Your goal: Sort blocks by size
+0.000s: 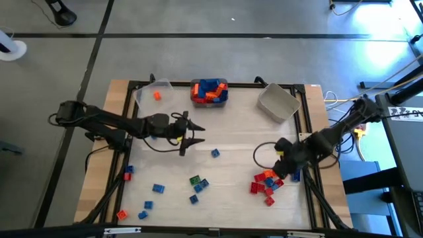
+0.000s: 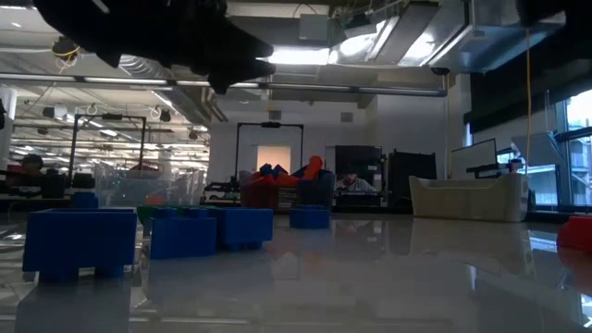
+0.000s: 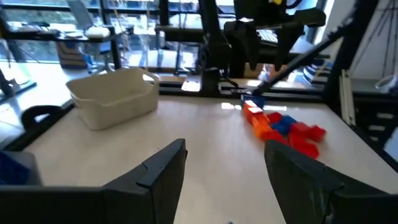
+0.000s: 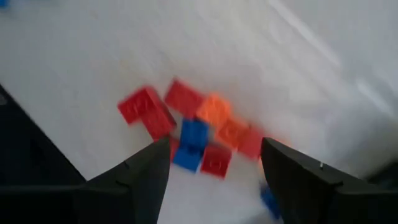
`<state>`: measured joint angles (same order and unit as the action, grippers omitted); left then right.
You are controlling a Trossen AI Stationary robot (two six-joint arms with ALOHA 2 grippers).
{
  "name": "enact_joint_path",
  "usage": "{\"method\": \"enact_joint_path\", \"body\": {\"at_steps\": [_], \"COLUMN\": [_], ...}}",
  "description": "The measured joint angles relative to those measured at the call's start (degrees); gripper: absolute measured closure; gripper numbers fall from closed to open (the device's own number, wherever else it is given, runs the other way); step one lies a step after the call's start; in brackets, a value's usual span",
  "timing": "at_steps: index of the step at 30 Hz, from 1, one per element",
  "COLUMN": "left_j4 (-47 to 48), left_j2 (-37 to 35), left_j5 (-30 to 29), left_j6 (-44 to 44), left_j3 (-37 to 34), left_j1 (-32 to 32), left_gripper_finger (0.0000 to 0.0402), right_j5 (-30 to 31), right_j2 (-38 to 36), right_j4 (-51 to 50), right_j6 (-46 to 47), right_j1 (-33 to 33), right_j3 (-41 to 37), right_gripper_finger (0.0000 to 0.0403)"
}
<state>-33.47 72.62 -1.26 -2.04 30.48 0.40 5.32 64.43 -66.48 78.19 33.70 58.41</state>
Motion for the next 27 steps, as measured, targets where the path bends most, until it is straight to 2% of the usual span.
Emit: {"method": "enact_joint_path", "body": {"at_steps": [6, 14, 19, 23, 27], "left_j4": [0.32, 0.3, 0.28, 0.29, 0.3], "left_j2": [-0.09, -0.09, -0.09, -0.09, -0.09], "left_j5": [-0.02, -0.04, -0.04, -0.07, -0.06], "left_j6": [-1.7, -2.07, -2.06, -2.06, -2.06], "left_j3": [0.0, 0.0, 0.0, 0.0, 0.0], "left_j1": [-2.15, -3.96, -4.18, -4.15, -4.15], "left_gripper_finger": [0.0196, 0.0196, 0.0196, 0.0196, 0.0196], "right_j5": [-2.78, -5.97, -7.26, -10.9, -12.02], "right_j2": [4.97, 9.38, 10.2, 10.2, 10.2], "right_j4": [-2.32, -6.43, -6.44, -5.03, -0.78], "right_j6": [16.47, 29.51, 33.33, 34.45, 35.33], "right_j1": [5.39, 9.83, 10.68, 10.59, 10.59], "right_j3": [0.0, 0.0, -1.41, -5.45, -9.69], "right_gripper_finger": [0.0155, 0.0155, 0.0155, 0.0155, 0.0155]}}
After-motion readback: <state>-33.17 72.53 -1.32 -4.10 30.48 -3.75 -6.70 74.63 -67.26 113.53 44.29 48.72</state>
